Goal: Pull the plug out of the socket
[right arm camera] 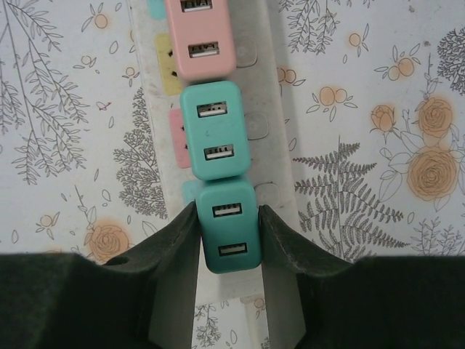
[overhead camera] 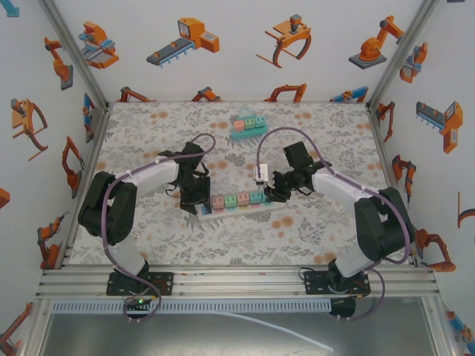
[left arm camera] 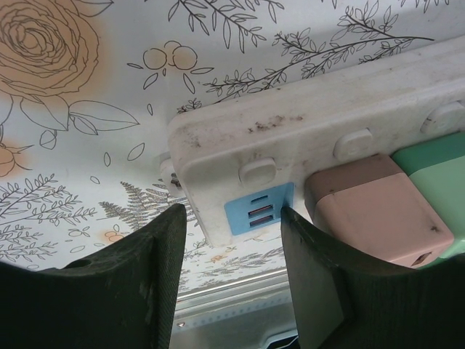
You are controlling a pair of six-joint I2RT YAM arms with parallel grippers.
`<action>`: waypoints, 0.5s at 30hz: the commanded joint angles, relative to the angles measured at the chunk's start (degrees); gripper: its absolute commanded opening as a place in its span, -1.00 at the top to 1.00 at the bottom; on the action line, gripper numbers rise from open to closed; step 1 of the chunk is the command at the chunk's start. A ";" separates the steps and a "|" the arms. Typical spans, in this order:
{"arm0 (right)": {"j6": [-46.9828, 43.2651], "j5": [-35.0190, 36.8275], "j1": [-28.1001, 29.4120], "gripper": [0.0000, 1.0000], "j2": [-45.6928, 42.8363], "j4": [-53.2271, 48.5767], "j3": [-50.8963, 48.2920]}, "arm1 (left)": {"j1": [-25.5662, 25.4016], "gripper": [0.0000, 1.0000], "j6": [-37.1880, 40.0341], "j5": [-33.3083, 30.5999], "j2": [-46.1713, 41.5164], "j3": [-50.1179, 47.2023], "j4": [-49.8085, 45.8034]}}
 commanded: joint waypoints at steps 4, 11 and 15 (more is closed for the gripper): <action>7.00 -13.42 0.59 0.64 0.41 -2.53 5.47 | -0.84 -0.05 0.24 -10.91 5.65 -5.18 -1.63; 6.95 -12.38 0.23 0.71 0.01 -3.00 5.15 | -0.90 -0.05 0.34 -11.49 6.32 -4.75 -2.20; 5.66 -10.67 0.16 0.72 -1.75 -3.18 4.22 | -0.86 -0.05 0.59 -11.33 6.02 -4.42 -2.13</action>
